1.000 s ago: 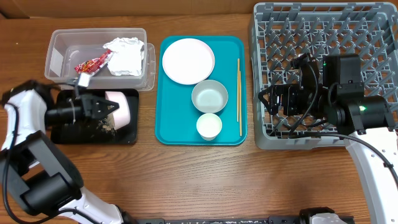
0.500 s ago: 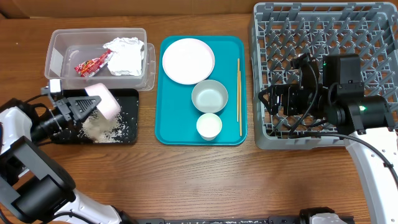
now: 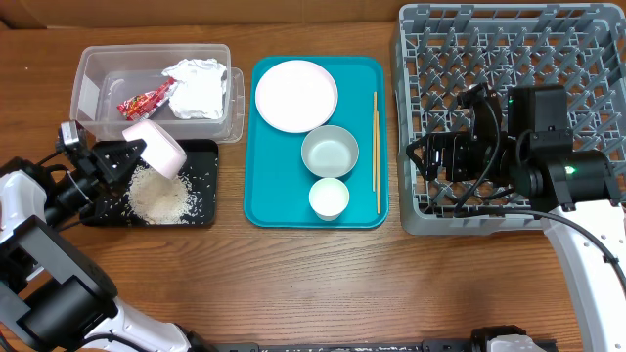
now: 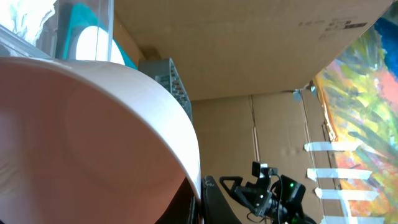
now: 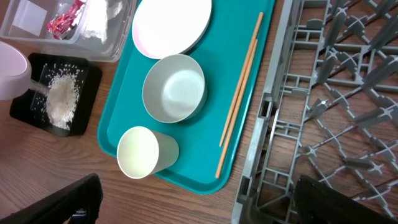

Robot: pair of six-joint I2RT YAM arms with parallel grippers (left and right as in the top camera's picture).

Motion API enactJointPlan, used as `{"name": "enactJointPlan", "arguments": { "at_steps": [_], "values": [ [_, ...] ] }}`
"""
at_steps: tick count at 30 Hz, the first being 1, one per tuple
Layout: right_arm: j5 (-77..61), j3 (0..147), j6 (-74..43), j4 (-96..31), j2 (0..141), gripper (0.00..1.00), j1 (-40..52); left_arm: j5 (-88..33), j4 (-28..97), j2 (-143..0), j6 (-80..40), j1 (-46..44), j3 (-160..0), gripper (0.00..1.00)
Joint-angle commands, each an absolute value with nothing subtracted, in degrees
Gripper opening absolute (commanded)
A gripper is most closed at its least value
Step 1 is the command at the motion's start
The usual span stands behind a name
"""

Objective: Sort waste into correct bins and load items into the dishwasher
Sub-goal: 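Tip the pink bowl to pour rice onto the black tray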

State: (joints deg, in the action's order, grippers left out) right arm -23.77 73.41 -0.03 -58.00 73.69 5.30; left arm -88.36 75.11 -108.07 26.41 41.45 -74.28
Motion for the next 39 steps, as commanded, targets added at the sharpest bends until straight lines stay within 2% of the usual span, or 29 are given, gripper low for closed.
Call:
{"name": "enactJointPlan", "arguments": {
  "at_steps": [1,13,17,24,32,39],
  "values": [
    [-24.3,75.0,-0.2,-57.8,73.7,1.0,5.4,-90.6,75.0,-107.4,24.7,42.9,-73.9,0.04],
    [-24.3,75.0,-0.2,-57.8,73.8,1.0,5.4,-87.9,74.3,-107.4,24.3,44.0,-73.9,0.04],
    [-24.3,75.0,-0.2,-57.8,73.8,1.0,5.4,-83.4,70.5,-107.4,17.7,44.9,-73.9,0.04],
    [-24.4,75.0,-0.3,-58.0,73.7,1.0,5.4,-83.3,71.7,-107.4,18.2,45.0,-73.9,0.04],
    [-24.3,75.0,-0.2,-58.7,73.7,1.0,5.4,-76.5,72.2,-106.7,19.0,44.9,-74.5,0.04],
    [-24.3,75.0,-0.2,-58.0,73.8,1.0,5.4,-73.2,74.9,-102.0,21.8,38.5,-80.5,0.04]
  ]
}}
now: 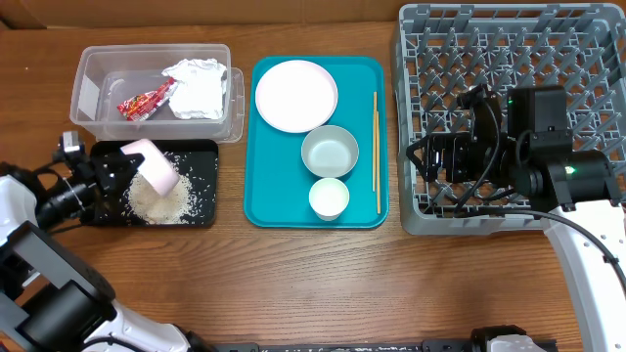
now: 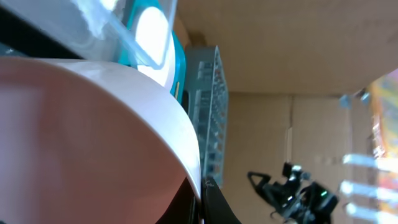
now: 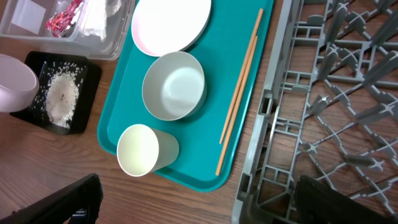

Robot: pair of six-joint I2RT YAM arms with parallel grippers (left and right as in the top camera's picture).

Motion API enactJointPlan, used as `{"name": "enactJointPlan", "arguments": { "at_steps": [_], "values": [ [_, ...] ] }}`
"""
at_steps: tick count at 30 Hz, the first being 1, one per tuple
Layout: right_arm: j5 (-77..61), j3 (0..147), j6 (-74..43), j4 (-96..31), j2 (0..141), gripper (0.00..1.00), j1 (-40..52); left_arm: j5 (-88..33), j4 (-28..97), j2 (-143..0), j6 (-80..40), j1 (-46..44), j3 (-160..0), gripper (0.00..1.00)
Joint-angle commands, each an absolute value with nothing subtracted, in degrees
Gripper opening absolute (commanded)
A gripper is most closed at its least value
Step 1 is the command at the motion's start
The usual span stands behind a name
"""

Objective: Sort waste into correct bins and load items into the dishwasher
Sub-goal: 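Tip the pink bowl to pour rice onto the black tray, then return the pink bowl to the teal tray and release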

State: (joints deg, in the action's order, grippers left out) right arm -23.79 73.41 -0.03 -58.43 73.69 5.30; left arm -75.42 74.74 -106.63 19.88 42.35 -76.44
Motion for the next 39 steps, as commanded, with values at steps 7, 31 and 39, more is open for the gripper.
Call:
{"name": "enactJointPlan", "arguments": {
  "at_steps": [7,31,39],
  "values": [
    [-24.3,75.0,-0.2,-57.5,73.7,1.0,5.4,-54.5,68.6,-97.0,10.1,18.9,-85.4,0.04],
    [-24.3,75.0,-0.2,-57.6,73.8,1.0,5.4,-7.6,56.9,-111.9,-12.4,-22.2,-85.4,0.04],
    [-24.3,75.0,-0.2,-57.6,73.8,1.0,5.4,-13.8,62.4,-111.7,-7.6,-21.7,-93.5,0.5]
  ]
}}
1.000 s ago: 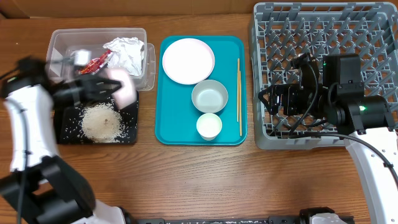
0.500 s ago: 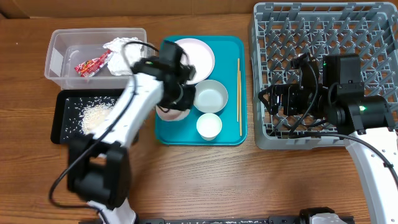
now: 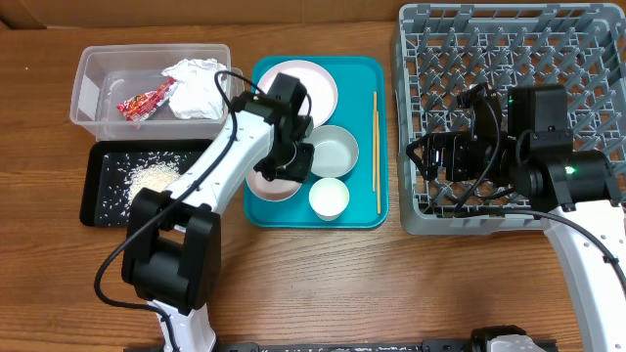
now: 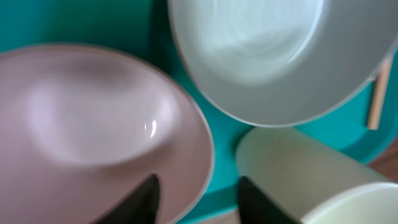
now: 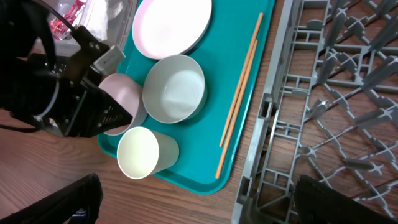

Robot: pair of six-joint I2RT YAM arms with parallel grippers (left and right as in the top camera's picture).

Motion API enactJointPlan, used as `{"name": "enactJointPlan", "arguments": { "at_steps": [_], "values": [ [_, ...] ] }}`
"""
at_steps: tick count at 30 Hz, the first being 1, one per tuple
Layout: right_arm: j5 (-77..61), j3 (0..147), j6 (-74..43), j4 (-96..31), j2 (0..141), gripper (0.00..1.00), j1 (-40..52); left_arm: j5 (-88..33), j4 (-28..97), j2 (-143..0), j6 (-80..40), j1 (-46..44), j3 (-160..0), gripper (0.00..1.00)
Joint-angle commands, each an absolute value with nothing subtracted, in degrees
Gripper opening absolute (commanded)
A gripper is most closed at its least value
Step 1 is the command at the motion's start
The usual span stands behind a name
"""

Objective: Sort waste into correct bins and load items into the dishwasher
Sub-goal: 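Return the pink bowl to the teal tray and release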

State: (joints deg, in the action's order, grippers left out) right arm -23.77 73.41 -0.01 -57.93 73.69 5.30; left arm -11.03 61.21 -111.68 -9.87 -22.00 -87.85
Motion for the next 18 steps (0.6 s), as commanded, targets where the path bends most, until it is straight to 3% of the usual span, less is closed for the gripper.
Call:
{"name": "enactJointPlan", "arguments": {
  "at_steps": [1,10,18],
  "values": [
    [-24.3,75.0,-0.2,-57.6,73.8,1.0,5.4,-13.8,63.4,-111.7,-7.1,-21.7,-95.3,0.54],
    [-24.3,75.0,-0.2,-57.6,73.8,1.0,5.4,-16.4,69.2,-112.2,3.2,-23.6,-101.3,0.64],
    [-24.3,75.0,-0.2,-57.6,73.8,1.0,5.4,-16.1,69.6,-112.9,7.6,-25.6,-95.5,0.63]
  ]
}}
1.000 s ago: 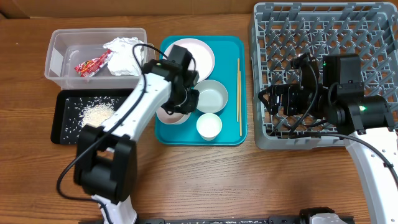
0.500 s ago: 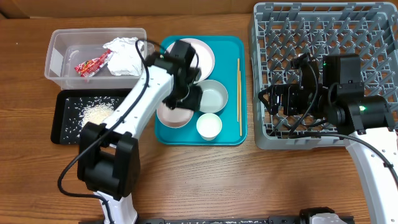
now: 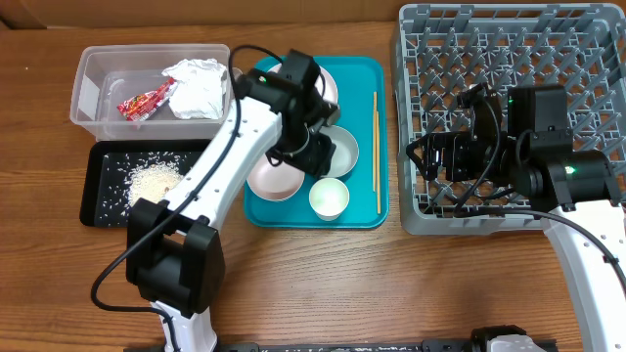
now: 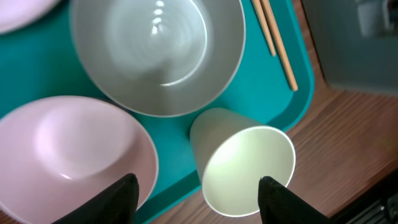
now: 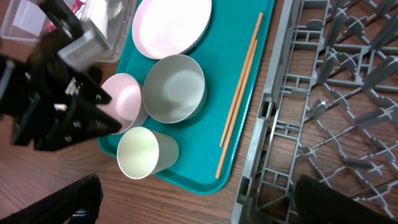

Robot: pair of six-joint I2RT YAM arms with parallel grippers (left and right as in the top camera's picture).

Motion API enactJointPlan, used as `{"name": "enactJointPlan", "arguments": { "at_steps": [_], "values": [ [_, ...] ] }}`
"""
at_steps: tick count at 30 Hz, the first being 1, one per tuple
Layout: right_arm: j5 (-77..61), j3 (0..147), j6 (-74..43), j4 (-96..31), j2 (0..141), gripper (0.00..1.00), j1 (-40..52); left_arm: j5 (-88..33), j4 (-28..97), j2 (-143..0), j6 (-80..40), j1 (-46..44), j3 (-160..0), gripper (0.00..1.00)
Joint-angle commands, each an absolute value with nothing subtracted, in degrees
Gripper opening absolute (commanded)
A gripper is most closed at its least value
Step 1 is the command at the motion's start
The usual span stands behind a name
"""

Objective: Sort waste into correct bins and load items into the dishwasher
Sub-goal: 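Return the pink bowl to the teal tray and release, then grasp the pale cup with the left gripper and lift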

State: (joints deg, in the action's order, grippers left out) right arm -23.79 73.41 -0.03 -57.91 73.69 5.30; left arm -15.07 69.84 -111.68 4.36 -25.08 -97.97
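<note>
An empty pink bowl (image 3: 273, 179) sits upright on the teal tray (image 3: 264, 210) at its front left. Beside it are a grey bowl (image 3: 335, 153), a pale cup (image 3: 330, 198), a white plate (image 3: 324, 86) and chopsticks (image 3: 376, 147). My left gripper (image 3: 311, 149) hangs open and empty above the bowls. In its wrist view (image 4: 199, 202) the pink bowl (image 4: 68, 149), the grey bowl (image 4: 155, 50) and the cup (image 4: 245, 165) lie below. Over the left front edge of the grey dish rack (image 3: 509, 59), my right gripper (image 5: 205, 205) stands open and empty.
A clear bin (image 3: 98, 93) at the back left holds crumpled paper and a red wrapper. In front of it a black tray (image 3: 201, 210) holds a pile of rice (image 3: 155, 179). Bare wooden table runs along the front.
My left gripper has risen away from the pink bowl and now hangs higher over the tray. The bowl stays on the tray. The right arm has not moved.
My left gripper held the pink bowl tipped over the black tray, where rice lay. Then it still held the bowl tilted there. Then the bowl was down on the teal tray beside the grey bowl, and now the gripper is clear of it.
</note>
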Motion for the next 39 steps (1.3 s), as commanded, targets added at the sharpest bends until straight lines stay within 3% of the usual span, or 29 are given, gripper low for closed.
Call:
{"name": "enactJointPlan", "arguments": {
  "at_steps": [1,5,10,18,26,39],
  "values": [
    [-24.3,75.0,-0.2,-57.5,73.8,1.0,5.4,-16.1,69.4,-112.9,7.6,-25.6,-94.8,0.63],
    [-24.3,75.0,-0.2,-57.5,73.8,1.0,5.4,-16.1,67.2,-112.9,7.6,-25.6,-91.4,0.61],
    [-24.4,75.0,-0.2,-57.5,73.8,1.0,5.4,-18.0,64.5,-112.9,7.5,-25.6,-88.3,0.45],
    [-24.4,75.0,-0.2,-57.6,73.8,1.0,5.4,-19.0,62.2,-112.9,6.6,-25.9,-86.3,0.45],
    [-24.4,75.0,-0.2,-57.6,73.8,1.0,5.4,-19.1,60.0,-113.1,4.3,-26.3,-86.2,0.28],
    [-24.3,75.0,-0.2,-57.5,73.8,1.0,5.4,-18.9,59.7,-113.1,4.1,-26.7,-86.0,0.26]
  ]
}}
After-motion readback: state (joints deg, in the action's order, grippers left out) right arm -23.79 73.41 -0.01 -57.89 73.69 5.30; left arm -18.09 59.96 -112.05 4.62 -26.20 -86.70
